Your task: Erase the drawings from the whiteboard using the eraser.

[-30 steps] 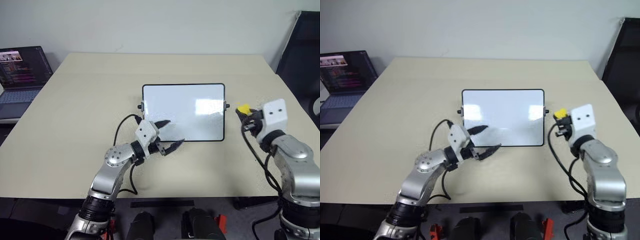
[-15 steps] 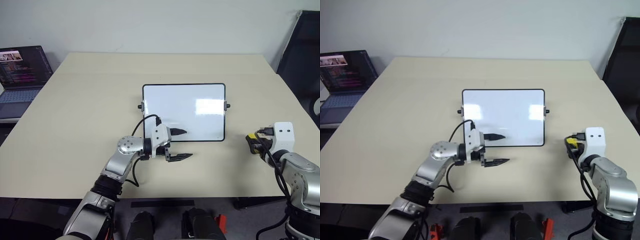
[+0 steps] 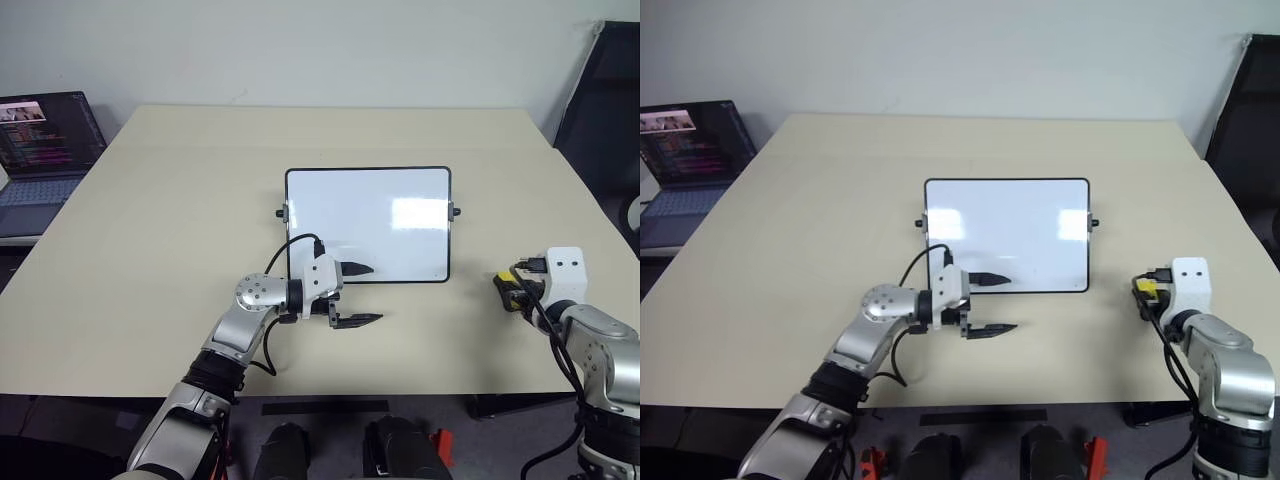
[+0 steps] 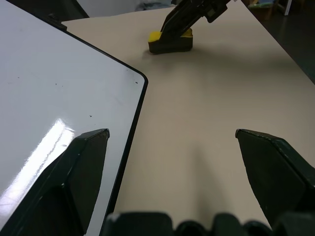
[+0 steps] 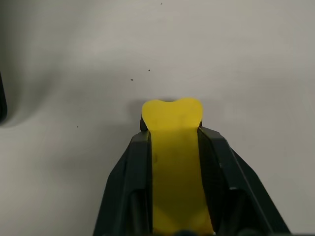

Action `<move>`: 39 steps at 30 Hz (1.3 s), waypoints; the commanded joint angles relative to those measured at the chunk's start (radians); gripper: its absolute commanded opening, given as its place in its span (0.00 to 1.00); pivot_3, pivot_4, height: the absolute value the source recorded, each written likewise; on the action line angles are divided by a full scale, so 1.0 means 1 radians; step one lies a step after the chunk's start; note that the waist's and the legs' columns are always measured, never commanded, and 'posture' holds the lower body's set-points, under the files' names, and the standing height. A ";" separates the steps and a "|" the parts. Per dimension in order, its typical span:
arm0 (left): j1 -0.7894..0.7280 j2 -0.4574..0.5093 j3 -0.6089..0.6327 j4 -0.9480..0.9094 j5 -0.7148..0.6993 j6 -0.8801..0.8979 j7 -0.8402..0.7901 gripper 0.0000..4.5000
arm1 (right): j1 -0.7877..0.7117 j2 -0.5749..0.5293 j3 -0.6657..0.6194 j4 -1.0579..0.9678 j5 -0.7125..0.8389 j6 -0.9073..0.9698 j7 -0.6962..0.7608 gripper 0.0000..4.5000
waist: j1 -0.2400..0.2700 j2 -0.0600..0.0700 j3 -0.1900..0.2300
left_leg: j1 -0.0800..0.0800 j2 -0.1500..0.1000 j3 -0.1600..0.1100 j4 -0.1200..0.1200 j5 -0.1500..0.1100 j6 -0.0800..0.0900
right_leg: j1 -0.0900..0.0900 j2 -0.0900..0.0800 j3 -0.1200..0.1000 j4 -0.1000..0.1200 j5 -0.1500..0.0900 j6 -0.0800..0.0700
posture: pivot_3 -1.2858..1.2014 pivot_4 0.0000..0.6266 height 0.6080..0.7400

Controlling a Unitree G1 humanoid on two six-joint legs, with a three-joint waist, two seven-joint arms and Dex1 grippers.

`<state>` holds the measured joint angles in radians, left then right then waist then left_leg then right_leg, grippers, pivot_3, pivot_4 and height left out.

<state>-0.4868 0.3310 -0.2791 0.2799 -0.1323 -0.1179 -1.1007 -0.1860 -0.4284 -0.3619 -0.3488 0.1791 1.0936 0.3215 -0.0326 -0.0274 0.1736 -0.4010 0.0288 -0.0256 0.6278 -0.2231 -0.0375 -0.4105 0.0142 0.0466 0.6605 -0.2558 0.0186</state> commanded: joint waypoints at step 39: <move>0.609 -0.239 0.217 -0.668 0.141 0.358 0.931 1.00 | 0.585 0.357 0.097 -0.363 -0.073 -0.786 -0.168 0.99 | 0.001 0.001 0.000 | 0.003 0.004 0.000 0.001 0.000 -0.001 | 0.002 -0.007 0.001 0.001 -0.006 -0.006 | 0.52 0.24 1.00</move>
<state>0.1254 0.0964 -0.0602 -0.3292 -0.0018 0.2527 -0.1894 0.4102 -0.0672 -0.2646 -0.6949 0.1292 0.3589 0.1755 -0.0319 -0.0268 0.1734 -0.3984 0.0328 -0.0260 0.6288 -0.2235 -0.0383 -0.4089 0.0064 0.0473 0.6608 -0.2620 0.0126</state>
